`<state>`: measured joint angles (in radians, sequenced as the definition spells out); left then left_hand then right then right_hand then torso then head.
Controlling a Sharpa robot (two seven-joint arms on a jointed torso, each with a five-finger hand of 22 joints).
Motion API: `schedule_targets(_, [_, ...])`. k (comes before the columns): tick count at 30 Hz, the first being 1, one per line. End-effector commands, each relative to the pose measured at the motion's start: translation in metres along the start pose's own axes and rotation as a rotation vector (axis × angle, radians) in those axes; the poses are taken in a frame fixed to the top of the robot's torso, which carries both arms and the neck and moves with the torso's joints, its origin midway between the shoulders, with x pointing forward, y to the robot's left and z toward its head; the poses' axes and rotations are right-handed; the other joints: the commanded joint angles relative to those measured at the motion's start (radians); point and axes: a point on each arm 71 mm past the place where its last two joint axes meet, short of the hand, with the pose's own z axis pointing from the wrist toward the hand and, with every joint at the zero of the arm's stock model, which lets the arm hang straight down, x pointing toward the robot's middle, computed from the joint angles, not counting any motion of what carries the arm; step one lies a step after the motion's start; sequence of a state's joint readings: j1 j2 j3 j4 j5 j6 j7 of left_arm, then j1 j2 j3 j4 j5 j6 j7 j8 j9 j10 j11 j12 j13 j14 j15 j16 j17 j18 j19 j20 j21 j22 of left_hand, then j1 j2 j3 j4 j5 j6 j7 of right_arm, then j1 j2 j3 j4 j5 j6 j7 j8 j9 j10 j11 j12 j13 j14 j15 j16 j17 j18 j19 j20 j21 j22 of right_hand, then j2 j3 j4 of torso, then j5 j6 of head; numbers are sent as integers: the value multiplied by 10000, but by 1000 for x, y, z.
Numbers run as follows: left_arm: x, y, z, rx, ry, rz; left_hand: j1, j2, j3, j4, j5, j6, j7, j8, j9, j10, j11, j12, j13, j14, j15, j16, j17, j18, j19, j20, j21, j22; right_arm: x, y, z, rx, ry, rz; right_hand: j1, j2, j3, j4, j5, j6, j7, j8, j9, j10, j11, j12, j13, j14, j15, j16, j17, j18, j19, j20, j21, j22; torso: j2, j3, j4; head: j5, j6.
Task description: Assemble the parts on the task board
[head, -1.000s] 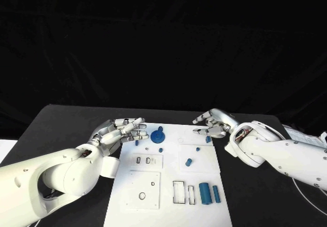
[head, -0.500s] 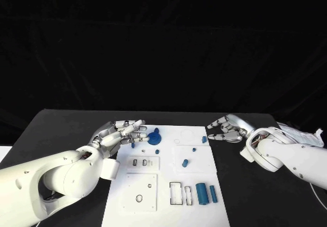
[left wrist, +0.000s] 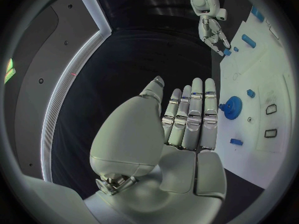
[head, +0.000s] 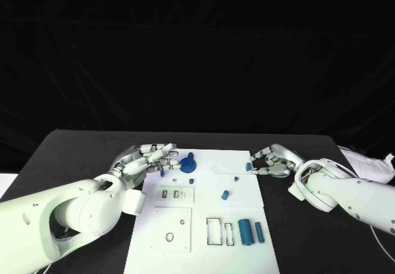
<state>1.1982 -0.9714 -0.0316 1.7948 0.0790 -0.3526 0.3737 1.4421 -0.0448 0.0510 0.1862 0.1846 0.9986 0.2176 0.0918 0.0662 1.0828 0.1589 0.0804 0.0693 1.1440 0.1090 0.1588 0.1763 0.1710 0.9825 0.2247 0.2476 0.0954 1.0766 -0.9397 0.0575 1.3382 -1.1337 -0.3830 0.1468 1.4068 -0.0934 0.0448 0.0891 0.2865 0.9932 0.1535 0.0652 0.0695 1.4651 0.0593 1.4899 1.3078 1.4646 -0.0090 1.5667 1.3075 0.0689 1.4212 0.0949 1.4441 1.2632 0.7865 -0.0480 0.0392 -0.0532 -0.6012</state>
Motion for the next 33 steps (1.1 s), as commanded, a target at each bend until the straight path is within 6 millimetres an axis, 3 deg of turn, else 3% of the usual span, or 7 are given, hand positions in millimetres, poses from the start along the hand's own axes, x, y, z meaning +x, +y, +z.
schedule_targets(1, [3,0,0,80,229,-99,22,92,-1,-45,-37,16,16,-56,-7,27,30,-35,-4,55,24,-41,17,124,72,-28,-45,-17,3,2,2,-122,97,-152,50,120,15,-103,-115,-30,-25,7,5,704,37,16,2132,1062,-3,41,2633,-56,-58,9,-51,11,-8,-9,8,15,-30])
schedule_targets(14, [3,0,1,50,227,-99,22,92,-1,-45,-37,16,16,-56,-7,27,30,-35,-4,55,24,-41,17,124,72,-28,-45,-17,9,6,7,-215,174,-103,118,423,165,-274,-609,294,-84,96,55,759,-12,126,2203,1062,-39,41,2633,-70,-11,-11,-14,91,-25,-16,-4,48,-91])
schedule_targets(21, [2,0,1,22,203,-89,42,97,14,-69,-36,20,13,-67,-7,31,28,-46,-4,58,22,-56,25,124,78,-30,-55,-25,11,7,9,-309,221,-89,235,652,415,-448,-1033,784,-226,216,106,795,-130,202,2254,1062,-133,41,2633,-80,21,-85,13,153,-27,-14,0,57,-92])
schedule_targets(33, [2,0,1,-8,174,-79,50,158,52,-78,-60,33,13,-83,-6,42,27,-64,-5,69,20,-77,39,124,92,-32,-69,-37,10,6,9,-328,123,-147,404,1008,974,-805,-1495,1833,-624,535,264,845,-468,309,2327,1062,-413,41,2633,-97,70,-330,50,245,-27,-8,-10,71,-132])
